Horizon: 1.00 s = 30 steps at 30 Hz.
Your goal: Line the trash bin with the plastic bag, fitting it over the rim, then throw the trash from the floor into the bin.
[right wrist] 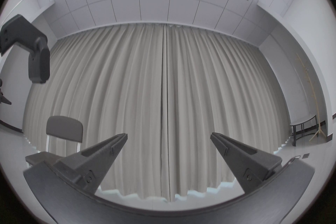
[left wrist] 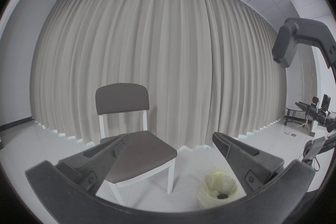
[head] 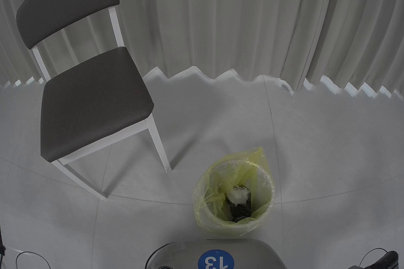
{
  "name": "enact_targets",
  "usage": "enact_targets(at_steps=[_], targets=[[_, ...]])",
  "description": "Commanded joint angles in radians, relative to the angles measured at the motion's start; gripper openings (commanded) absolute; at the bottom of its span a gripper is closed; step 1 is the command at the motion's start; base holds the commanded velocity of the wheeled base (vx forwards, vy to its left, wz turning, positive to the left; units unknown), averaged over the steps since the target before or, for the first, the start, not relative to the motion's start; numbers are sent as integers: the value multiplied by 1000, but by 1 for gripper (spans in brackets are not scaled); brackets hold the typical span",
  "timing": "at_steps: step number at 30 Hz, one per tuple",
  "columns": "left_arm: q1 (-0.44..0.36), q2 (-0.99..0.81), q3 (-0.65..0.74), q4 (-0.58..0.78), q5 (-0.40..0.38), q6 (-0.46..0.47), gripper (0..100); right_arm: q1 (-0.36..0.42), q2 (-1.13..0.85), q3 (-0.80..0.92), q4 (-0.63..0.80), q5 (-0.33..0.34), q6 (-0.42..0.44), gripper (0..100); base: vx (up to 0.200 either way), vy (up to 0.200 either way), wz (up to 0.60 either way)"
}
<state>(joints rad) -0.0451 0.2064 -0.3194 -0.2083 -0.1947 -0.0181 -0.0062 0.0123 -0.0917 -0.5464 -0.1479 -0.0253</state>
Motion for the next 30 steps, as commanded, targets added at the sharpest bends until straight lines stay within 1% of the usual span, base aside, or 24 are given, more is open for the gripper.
enact_targets(at_steps=[1,8,11,13,14,18,20,23,26,27,28,29,30], targets=[[5,-58,-17,10,-2,-2,100,0,-6,9,-53,-2,-24,100,0,0,0],[8,-113,-46,36,-9,-2,100,0,-6,7,-139,-2,-24,100,0,0,0],[27,-165,-81,81,-45,0,100,0,-6,-8,-207,-2,-31,100,0,0,0],[34,-188,-84,83,-61,0,100,0,-6,-13,-227,-2,-42,100,0,0,0],[41,-205,-78,75,-83,0,100,0,-6,-17,-247,-2,-51,100,0,0,0],[42,-205,-69,44,-77,10,100,0,-6,-25,-288,-2,-81,100,0,0,0],[42,-205,-56,-10,-74,10,100,0,-6,-29,-336,-2,-97,100,0,0,0],[42,-206,-1,-155,-40,12,100,0,-6,-31,-386,-2,-113,100,0,0,0],[42,-206,123,-347,-19,13,100,0,-6,-19,-420,-2,-116,100,0,0,0],[42,-206,123,-347,-19,13,100,0,-6,-17,-422,-2,-116,100,0,0,0],[42,-206,209,-457,-19,18,100,0,-6,-2,-443,-2,-116,100,0,0,0],[42,-206,209,-457,-19,18,100,0,-6,-2,-443,-2,-116,100,0,0,0],[42,-206,296,-571,-19,21,100,0,-6,27,-486,-2,-117,100,0,0,0]])
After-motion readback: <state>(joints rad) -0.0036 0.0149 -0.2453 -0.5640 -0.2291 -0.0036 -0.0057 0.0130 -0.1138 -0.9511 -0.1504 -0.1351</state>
